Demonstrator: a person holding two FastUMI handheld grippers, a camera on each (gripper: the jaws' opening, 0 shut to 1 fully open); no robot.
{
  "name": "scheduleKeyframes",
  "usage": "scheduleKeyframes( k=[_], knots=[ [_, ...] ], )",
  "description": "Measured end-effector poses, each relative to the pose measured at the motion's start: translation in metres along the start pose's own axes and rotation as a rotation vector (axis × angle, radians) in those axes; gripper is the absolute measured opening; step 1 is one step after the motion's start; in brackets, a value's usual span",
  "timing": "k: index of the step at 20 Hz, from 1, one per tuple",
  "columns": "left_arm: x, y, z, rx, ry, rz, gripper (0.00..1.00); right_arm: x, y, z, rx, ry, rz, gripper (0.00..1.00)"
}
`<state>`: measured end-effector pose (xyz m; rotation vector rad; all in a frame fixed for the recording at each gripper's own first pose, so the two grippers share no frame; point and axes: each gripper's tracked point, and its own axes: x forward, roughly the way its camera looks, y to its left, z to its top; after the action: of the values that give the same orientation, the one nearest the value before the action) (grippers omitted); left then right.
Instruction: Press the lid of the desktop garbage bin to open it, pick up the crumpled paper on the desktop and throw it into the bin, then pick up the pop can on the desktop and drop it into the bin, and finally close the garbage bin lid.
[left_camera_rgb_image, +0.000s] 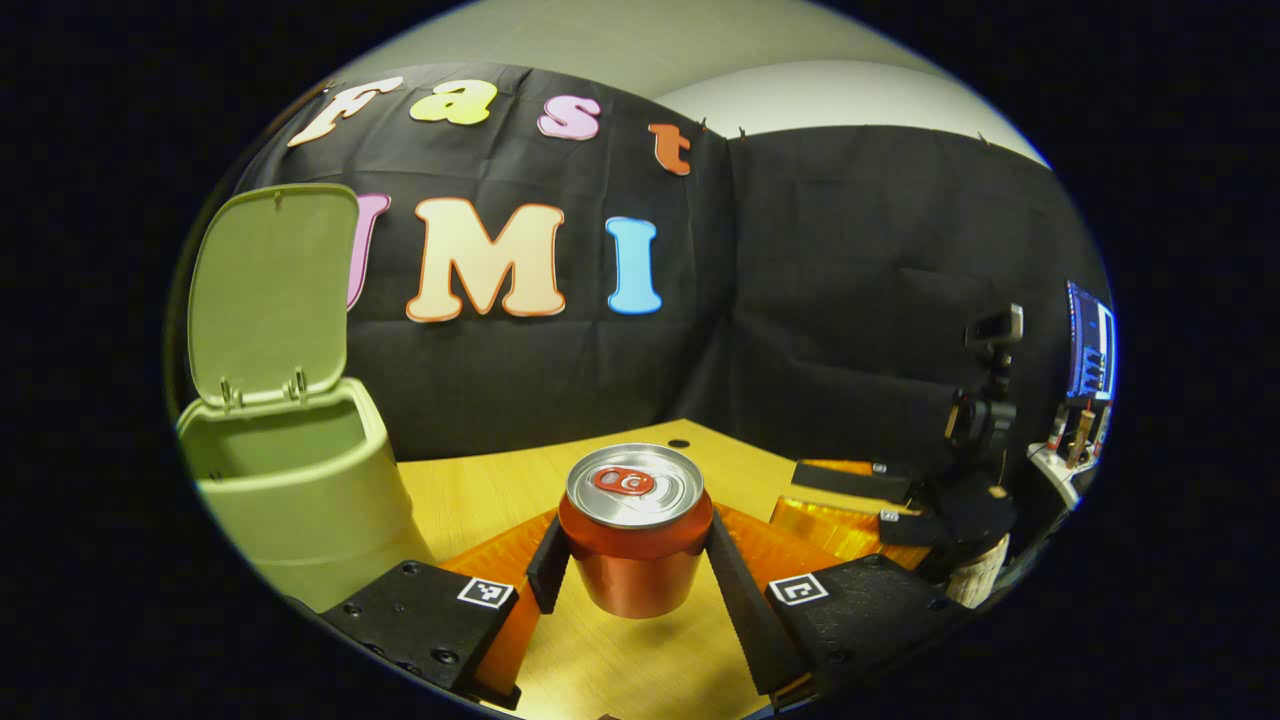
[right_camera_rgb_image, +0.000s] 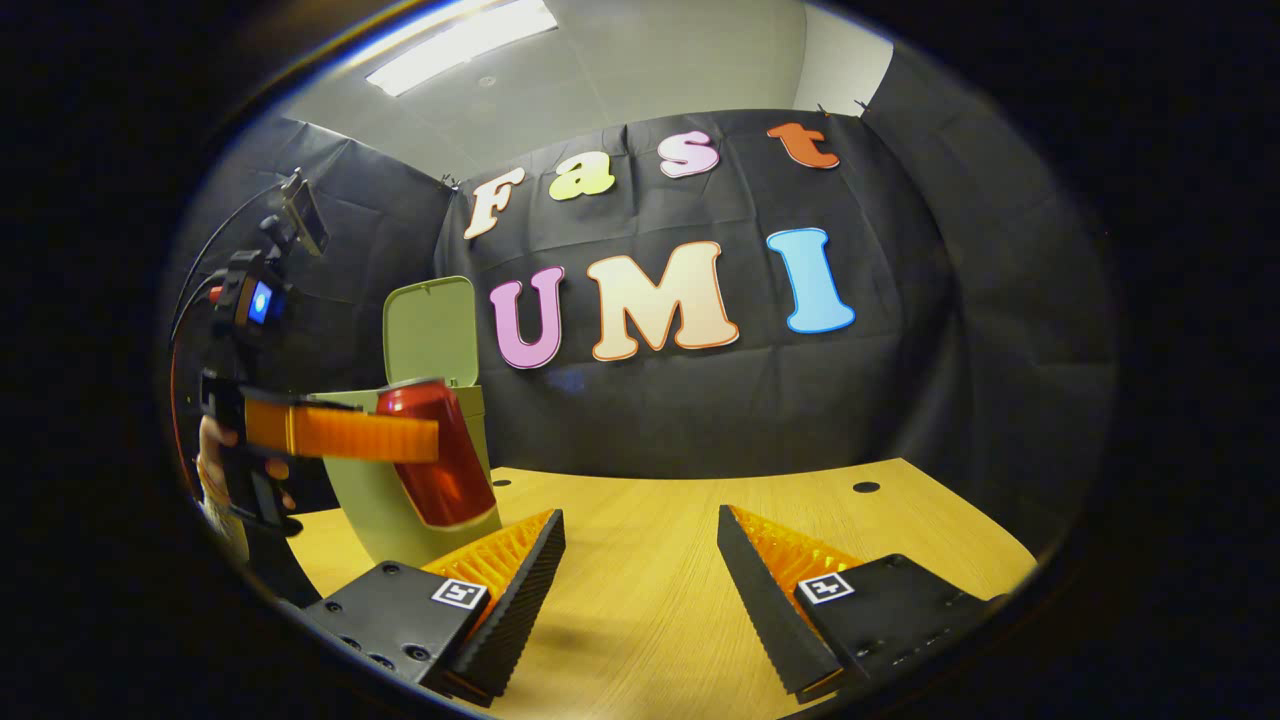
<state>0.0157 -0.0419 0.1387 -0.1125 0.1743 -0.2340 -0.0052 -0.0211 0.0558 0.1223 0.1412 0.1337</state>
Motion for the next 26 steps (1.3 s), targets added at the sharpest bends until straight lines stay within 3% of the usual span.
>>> scheduleKeyframes(
  k=[5, 8, 12, 14, 23, 25, 26],
  knots=[
    [-0.02, 0.046, 0.084, -0.05, -0.086, 0.067, 0.77, -0.003, 0.012, 0.003, 0.004, -0.007, 0.021, 0.96],
    [-0.033, 0.099, 0.113, -0.015, -0.119, 0.186, 0.77, -0.001, 0.017, -0.003, -0.009, 0.013, 0.031, 0.97],
    [-0.055, 0.158, 0.103, 0.02, -0.068, 0.341, 0.77, 0.003, 0.02, -0.011, -0.015, 0.034, 0.037, 0.96],
    [-0.061, 0.174, 0.091, 0.016, -0.033, 0.382, 0.77, 0.005, 0.022, -0.015, -0.014, 0.047, 0.039, 0.96],
    [-0.073, 0.207, 0.067, -0.027, 0.024, 0.449, 0.77, 0.0, 0.02, -0.009, -0.017, 0.04, 0.034, 0.96],
    [-0.074, 0.204, 0.073, -0.003, 0.014, 0.454, 0.87, -0.002, 0.019, -0.006, -0.013, 0.035, 0.031, 0.96],
    [-0.074, 0.202, 0.078, 0.017, 0.011, 0.455, 0.87, -0.003, 0.019, -0.005, -0.012, 0.034, 0.029, 0.96]
  ],
)
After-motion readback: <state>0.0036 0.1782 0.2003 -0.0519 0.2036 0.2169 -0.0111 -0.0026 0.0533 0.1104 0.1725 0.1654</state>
